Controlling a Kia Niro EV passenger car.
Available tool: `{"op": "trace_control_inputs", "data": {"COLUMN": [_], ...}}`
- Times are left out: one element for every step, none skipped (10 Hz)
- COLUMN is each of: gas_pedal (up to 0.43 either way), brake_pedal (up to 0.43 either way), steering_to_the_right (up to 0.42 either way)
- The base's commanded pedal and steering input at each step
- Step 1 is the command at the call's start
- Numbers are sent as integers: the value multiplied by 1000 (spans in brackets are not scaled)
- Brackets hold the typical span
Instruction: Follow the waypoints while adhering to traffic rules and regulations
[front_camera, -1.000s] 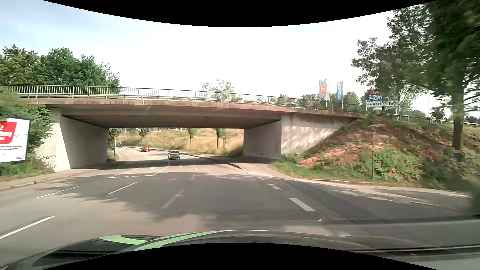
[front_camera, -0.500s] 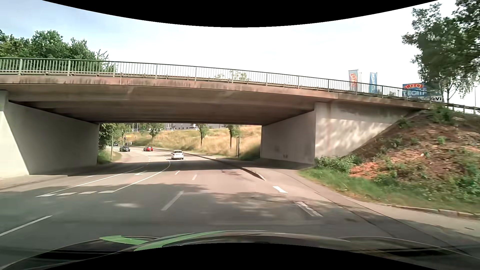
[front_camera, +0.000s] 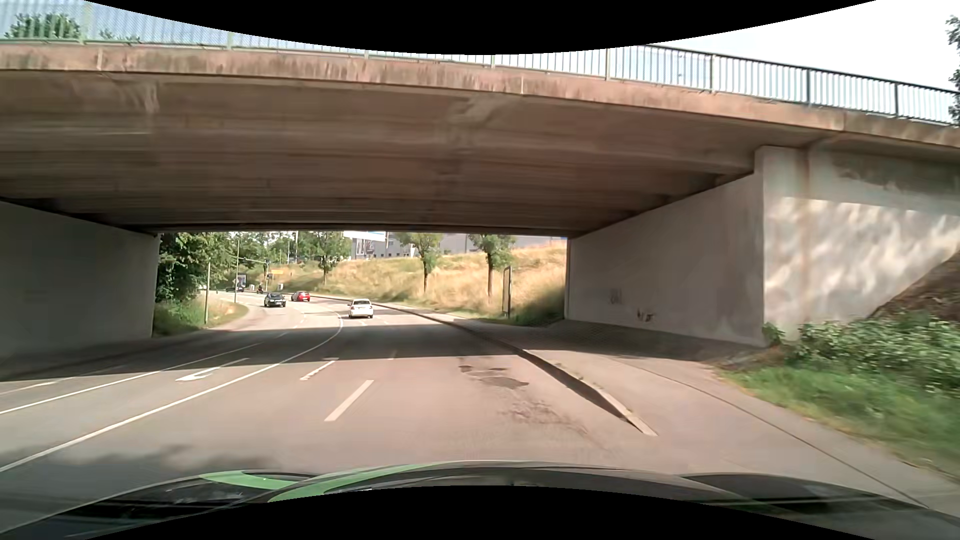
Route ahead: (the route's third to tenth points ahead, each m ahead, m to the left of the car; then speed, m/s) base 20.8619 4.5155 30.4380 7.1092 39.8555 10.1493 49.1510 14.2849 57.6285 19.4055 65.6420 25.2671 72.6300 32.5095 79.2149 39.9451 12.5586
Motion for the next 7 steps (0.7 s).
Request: {"op": "trace_control_inputs", "data": {"gas_pedal": [59,59,59,59,59,59,59], "brake_pedal": [0,0,0,0,0,0,0], "steering_to_the_right": [-47,-46,-46,-46,-45,-45,-43]}}
